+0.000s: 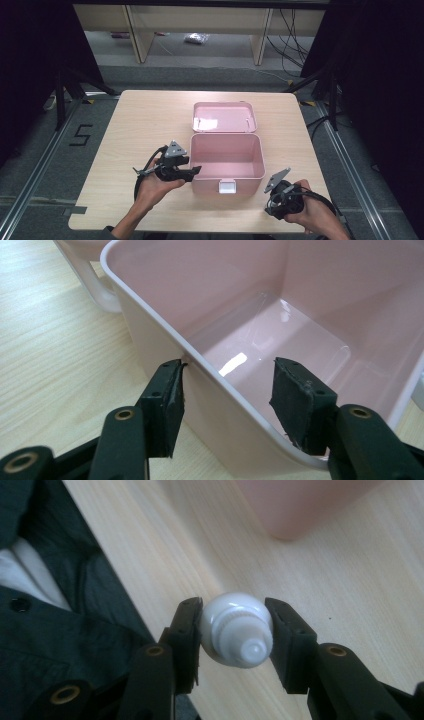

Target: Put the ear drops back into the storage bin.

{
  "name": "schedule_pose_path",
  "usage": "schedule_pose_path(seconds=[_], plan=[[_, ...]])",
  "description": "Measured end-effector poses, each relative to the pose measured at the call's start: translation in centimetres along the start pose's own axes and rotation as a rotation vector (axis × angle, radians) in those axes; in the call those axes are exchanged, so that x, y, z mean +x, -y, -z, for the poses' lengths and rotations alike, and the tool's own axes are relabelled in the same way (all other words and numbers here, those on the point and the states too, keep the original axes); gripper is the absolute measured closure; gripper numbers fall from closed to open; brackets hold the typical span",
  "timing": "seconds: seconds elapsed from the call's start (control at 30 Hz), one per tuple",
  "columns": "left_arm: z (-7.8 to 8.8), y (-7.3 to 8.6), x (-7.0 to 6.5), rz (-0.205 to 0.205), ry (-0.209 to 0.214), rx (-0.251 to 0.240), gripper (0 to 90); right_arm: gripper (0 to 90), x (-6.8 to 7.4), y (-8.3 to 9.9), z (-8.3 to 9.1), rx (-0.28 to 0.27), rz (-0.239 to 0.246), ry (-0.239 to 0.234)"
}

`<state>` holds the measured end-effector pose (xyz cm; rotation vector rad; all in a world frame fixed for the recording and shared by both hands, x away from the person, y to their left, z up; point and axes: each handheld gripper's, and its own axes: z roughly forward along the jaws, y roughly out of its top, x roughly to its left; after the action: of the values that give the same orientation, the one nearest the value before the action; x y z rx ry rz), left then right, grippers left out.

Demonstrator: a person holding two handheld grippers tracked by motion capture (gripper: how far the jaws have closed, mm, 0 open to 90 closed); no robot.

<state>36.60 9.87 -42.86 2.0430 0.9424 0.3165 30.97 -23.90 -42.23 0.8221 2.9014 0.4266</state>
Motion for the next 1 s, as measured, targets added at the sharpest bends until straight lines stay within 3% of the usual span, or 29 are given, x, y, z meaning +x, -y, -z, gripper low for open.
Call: schedule_pose_path(seconds=[0.17, 0.33, 0.57, 0.73, 0.77, 0.83, 1.0], plan=[[0.0, 0.0, 0.0, -0.001, 0.001, 0.0, 46.5, 60.5, -0.4, -0.9, 2.6, -0.031, 0.028, -0.023], [0.0, 0.0, 0.0, 0.001, 0.0, 0.0, 46.4, 60.4, -0.2, -1.8, 4.5, -0.061, 0.025, -0.054], [0.0, 0.0, -0.1, -0.002, -0.004, 0.004, 46.3, 60.5, -0.3, -2.8, 5.8, -0.075, 0.039, -0.057], [0.0, 0.0, -0.1, 0.001, -0.004, 0.002, 46.2, 60.5, -0.4, -3.5, 6.7, -0.095, 0.042, -0.088], [0.0, 0.0, -0.1, -0.004, -0.005, 0.006, 46.2, 60.5, -0.7, -3.9, 7.0, -0.103, 0.061, -0.079], [0.0, 0.0, 0.0, -0.002, -0.004, 0.003, 46.2, 60.5, -0.6, -4.1, 7.3, -0.099, 0.045, -0.077], [0.0, 0.0, -0.1, 0.001, -0.005, 0.003, 46.2, 60.5, -1.0, -5.0, 8.6, -0.118, 0.057, -0.08]])
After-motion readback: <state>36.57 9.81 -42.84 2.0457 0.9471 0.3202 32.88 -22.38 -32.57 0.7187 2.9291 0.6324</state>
